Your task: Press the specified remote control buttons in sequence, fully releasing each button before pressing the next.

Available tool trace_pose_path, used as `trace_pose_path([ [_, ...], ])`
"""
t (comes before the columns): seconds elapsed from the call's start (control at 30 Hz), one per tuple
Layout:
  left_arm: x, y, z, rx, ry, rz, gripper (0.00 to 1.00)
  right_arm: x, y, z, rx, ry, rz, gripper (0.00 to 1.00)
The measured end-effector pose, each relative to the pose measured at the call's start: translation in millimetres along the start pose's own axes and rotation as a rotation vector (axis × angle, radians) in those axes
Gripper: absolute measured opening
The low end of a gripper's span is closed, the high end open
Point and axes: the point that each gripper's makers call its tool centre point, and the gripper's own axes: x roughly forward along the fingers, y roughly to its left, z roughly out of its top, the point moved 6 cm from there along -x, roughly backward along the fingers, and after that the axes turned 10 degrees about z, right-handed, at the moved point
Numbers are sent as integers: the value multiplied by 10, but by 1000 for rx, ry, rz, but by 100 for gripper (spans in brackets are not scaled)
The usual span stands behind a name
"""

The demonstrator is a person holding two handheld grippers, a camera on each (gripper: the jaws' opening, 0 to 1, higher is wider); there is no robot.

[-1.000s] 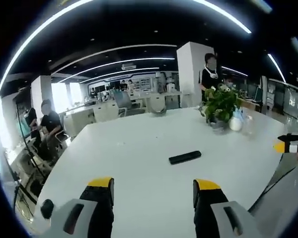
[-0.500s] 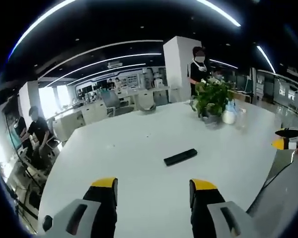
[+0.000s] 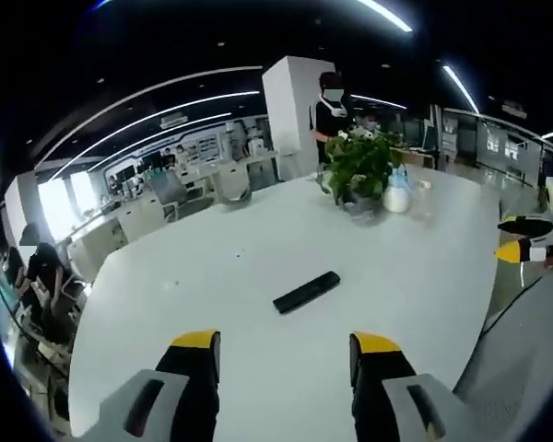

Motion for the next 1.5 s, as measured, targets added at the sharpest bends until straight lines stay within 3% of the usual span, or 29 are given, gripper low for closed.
trace_pose_path([
  [0.87,619,-48,106,75,28,-117,57,32,6,-26,-35,39,-12,58],
  [1.5,1060,-128,367,274,10,-169,55,41,-2,-38,-41,52,-21,57],
])
